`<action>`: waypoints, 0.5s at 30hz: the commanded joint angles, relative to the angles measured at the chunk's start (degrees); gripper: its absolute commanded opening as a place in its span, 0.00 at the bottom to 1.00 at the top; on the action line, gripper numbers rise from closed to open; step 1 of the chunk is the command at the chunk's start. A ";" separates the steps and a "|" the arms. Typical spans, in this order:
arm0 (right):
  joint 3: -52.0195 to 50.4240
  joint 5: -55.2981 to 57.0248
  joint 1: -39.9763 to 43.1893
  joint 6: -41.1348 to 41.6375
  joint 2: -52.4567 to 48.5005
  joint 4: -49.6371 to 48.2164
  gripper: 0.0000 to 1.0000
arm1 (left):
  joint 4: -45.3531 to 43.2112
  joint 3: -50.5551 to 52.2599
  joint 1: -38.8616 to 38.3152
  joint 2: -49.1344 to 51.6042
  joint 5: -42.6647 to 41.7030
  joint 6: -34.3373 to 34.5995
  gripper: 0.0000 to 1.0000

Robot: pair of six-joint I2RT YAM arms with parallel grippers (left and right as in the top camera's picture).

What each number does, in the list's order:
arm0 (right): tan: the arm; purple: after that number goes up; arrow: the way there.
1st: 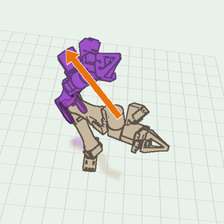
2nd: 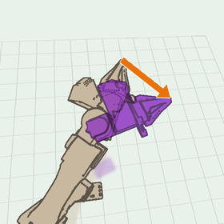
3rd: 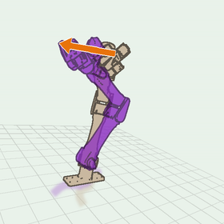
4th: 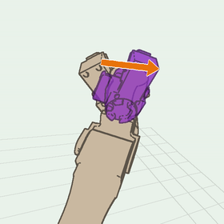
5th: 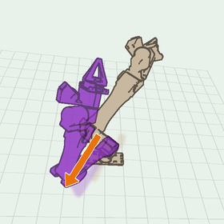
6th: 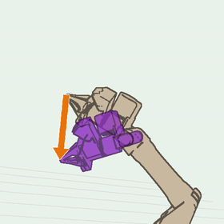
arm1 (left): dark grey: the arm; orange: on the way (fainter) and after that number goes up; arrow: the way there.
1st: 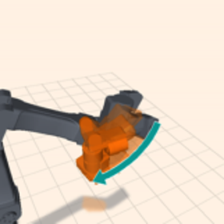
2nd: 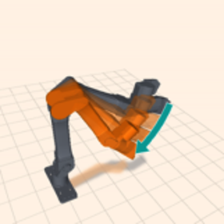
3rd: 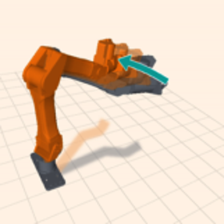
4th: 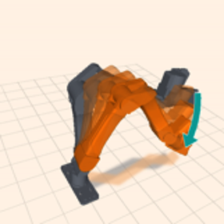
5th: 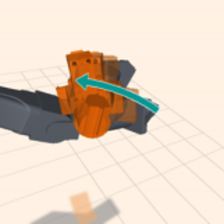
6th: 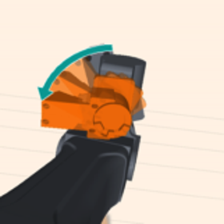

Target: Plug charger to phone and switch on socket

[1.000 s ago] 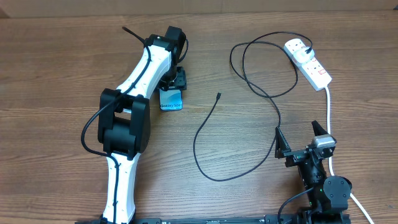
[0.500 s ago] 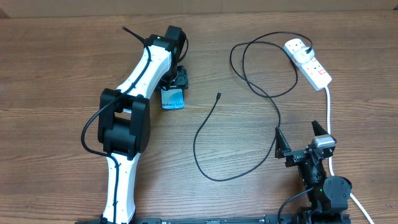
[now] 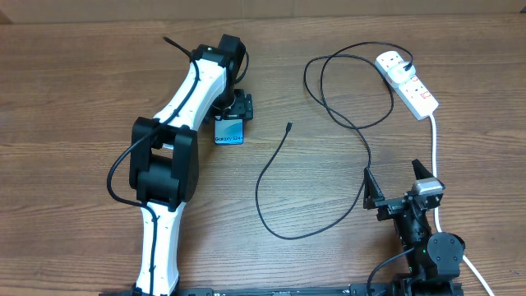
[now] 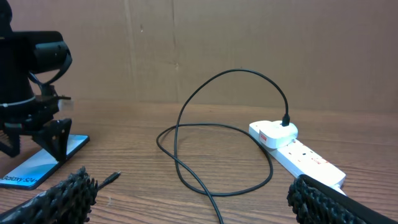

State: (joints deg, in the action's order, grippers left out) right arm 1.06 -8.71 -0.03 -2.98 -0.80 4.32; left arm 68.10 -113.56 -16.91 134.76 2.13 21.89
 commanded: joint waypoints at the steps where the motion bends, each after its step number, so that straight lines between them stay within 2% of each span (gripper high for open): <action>1: -0.57 0.24 0.22 -0.50 0.63 -0.15 1.00 | 3.41 -7.08 0.13 -0.70 -0.46 -0.46 0.96; 6: -0.57 0.24 0.22 -0.50 0.63 -0.15 1.00 | 13.53 -21.35 1.31 -3.50 -0.87 2.75 1.00; 9: -0.57 0.24 0.22 -0.50 0.63 -0.15 1.00 | 17.55 -27.56 2.86 -6.75 -4.24 3.74 1.00; 15: -0.57 0.31 0.22 -0.50 0.63 -0.15 1.00 | 22.64 -31.58 7.85 -14.64 -8.15 5.62 1.00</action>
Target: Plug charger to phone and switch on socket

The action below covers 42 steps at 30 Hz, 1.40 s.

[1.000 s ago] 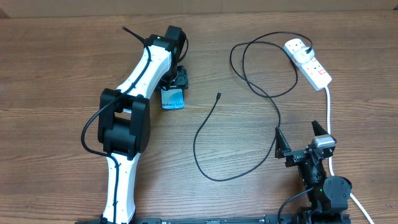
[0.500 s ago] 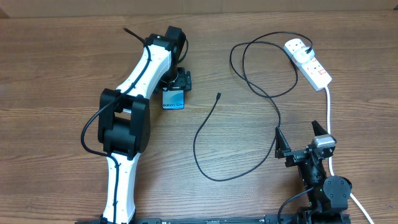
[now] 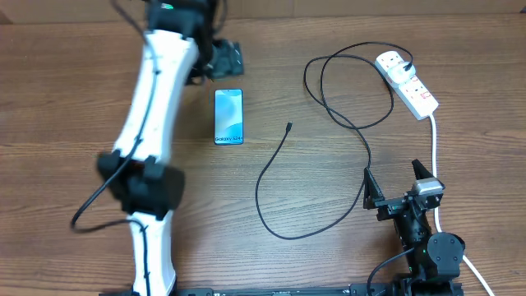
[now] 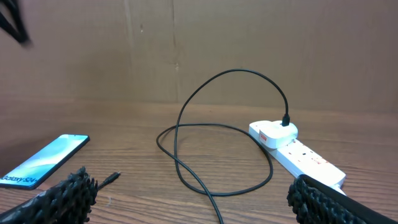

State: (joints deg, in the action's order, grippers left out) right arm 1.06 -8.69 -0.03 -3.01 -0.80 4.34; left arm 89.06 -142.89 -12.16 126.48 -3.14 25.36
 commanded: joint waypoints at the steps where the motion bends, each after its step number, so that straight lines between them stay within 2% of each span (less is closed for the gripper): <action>1: -0.57 0.26 0.22 -0.48 0.63 -0.17 1.00 | 2.54 -2.25 3.93 -7.43 -2.62 2.12 1.00; 5: -0.57 1.25 0.20 -0.35 0.63 -2.34 1.00 | 5.70 -2.25 6.84 -9.62 -1.75 2.08 1.00; 12: -0.59 -26.73 0.04 16.76 0.63 -16.57 1.00 | 7.26 -0.33 8.28 -9.49 -2.89 1.66 1.00; 15: -0.57 -28.37 0.04 25.33 0.63 -26.18 1.00 | 6.12 1.44 7.23 -9.46 -4.39 1.68 1.00; 18: 0.39 -28.55 0.04 27.91 0.63 -34.21 1.00 | 4.96 2.91 5.99 -9.44 -4.04 1.64 1.00; 20: 3.28 -28.48 0.13 27.87 0.61 -34.18 1.00 | 4.83 3.48 5.27 -9.44 -3.39 1.66 1.00; 22: 7.67 -28.33 0.15 26.36 0.09 -30.08 1.00 | 4.74 3.65 4.94 -9.44 -2.05 1.66 1.00; 26: 19.08 -28.33 0.15 18.69 -4.33 -12.52 1.00 | 4.72 3.65 4.90 -9.44 -1.33 1.66 1.00; 30: 32.61 -28.37 0.15 12.00 -14.67 5.81 1.00 | 4.11 3.67 4.44 -9.31 -1.62 -0.85 1.00; 35: 49.27 -28.55 0.15 10.16 -31.26 23.67 1.00 | 3.96 3.69 0.90 -6.62 0.50 -2.73 1.00; 38: 56.78 -28.52 0.15 10.19 -40.65 30.69 1.00 | 4.04 3.69 -1.97 -3.34 4.57 -3.10 1.00; 42: 58.69 -28.50 0.15 10.19 -47.58 32.50 1.00 | 3.93 3.69 -4.02 -0.04 7.17 -3.10 1.00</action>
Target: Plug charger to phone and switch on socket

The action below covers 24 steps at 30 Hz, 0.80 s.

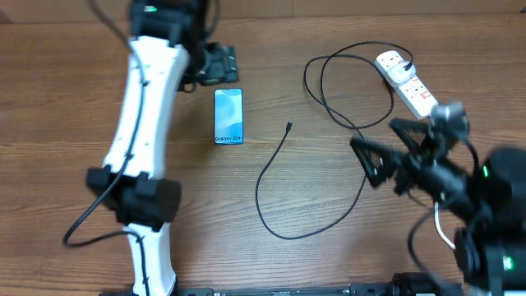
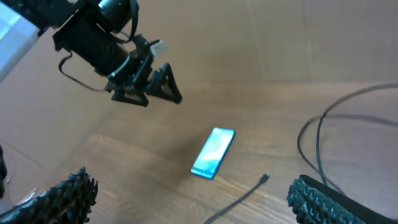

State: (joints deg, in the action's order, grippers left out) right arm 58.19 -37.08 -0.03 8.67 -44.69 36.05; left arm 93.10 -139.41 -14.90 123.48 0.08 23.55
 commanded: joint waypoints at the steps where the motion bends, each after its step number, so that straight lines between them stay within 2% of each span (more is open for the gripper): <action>1: 1.55 -0.11 0.15 -1.49 -5.38 0.76 1.00 | -0.35 0.22 -1.60 3.80 3.93 -1.27 1.00; 10: 1.55 -0.11 0.15 -1.46 -18.64 2.05 1.00 | -4.48 0.22 -1.88 12.09 3.82 -0.61 1.00; 16: 1.55 -0.11 0.11 -1.44 -27.02 2.03 1.00 | -5.79 0.22 -2.01 19.02 0.20 -0.85 1.00; 24: 1.55 -0.09 0.11 -1.46 -33.20 1.99 1.00 | -7.08 0.22 -1.77 23.52 1.18 -0.85 1.00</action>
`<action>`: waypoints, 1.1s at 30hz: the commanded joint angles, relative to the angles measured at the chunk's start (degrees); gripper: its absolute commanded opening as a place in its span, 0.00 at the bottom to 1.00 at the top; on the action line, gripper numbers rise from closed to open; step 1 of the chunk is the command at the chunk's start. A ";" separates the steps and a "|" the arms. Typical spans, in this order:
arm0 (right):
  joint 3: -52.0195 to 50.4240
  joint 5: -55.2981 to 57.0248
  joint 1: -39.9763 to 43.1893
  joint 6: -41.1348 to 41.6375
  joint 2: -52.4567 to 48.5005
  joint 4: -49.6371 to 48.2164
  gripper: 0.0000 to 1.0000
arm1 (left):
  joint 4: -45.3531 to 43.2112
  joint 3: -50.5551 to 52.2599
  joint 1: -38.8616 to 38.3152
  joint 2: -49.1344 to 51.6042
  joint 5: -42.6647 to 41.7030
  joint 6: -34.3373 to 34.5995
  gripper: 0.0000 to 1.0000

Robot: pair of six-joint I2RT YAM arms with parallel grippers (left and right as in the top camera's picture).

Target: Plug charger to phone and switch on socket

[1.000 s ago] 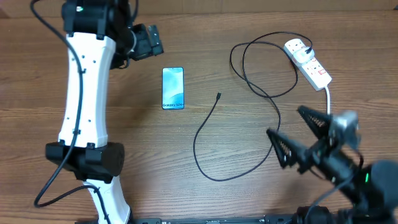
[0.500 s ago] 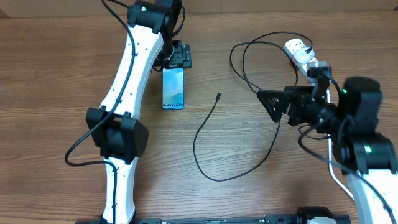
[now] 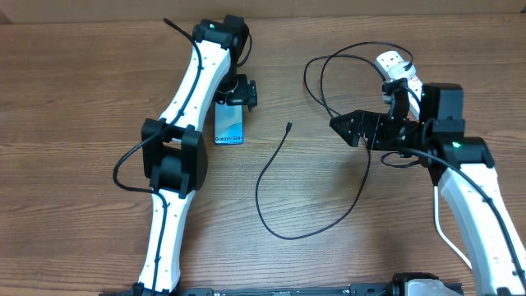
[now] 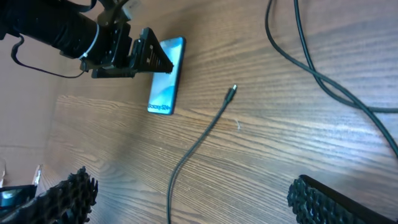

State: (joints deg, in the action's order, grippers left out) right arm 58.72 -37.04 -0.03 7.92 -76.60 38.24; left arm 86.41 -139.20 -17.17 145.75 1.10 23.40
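Observation:
The phone [image 3: 229, 127] lies face up on the table, its blue screen also showing in the right wrist view [image 4: 163, 87]. My left gripper [image 3: 239, 91] stands over the phone's far end, fingers apart, and it hides that end. The black charger cable [image 3: 271, 177] curls across the middle, and its free plug [image 3: 289, 126] lies right of the phone, clear of it [image 4: 231, 91]. My right gripper [image 3: 352, 129] hangs open above the table right of the plug, nothing between its fingertips [image 4: 186, 208]. The white power strip [image 3: 396, 66] lies at the back right, partly hidden by the right arm.
The cable loops [image 3: 345, 82] between the plug and the strip, passing under my right wrist. The strip's white lead [image 3: 440, 226] runs down the right side. A cardboard wall [image 3: 329, 6] closes off the table's far edge.
My left gripper, which was raised beyond the phone's far end, is now over that end. My right gripper has shifted left and further back, and is tilted down toward the cable's free plug.
At first my left gripper stood on the phone's far end and the right arm was parked at the front right. The left then hung clear behind the phone. Then the right arm was raised over the cable. Now the left is back at the phone.

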 commanded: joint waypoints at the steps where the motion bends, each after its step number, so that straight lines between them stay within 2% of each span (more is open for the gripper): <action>1: 1.03 -0.13 0.11 -0.70 -1.73 -0.20 1.00 | -0.61 0.00 0.52 1.55 0.52 -0.72 1.00; 12: 1.03 -0.15 0.11 -0.70 -3.04 -0.20 1.00 | -1.55 0.31 0.66 5.20 2.80 -1.70 1.00; 25: 1.03 -0.15 0.11 -0.70 -3.04 0.04 1.00 | -3.23 0.31 2.40 5.64 -2.25 -3.96 1.00; 33: 1.03 -0.17 0.11 -0.66 -3.04 0.04 1.00 | -3.61 1.18 2.40 5.64 -2.21 -4.17 0.94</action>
State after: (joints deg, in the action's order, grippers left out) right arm 58.72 -37.06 -0.03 7.88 -79.40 38.52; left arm 83.13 -139.06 -14.55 150.36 -0.40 20.51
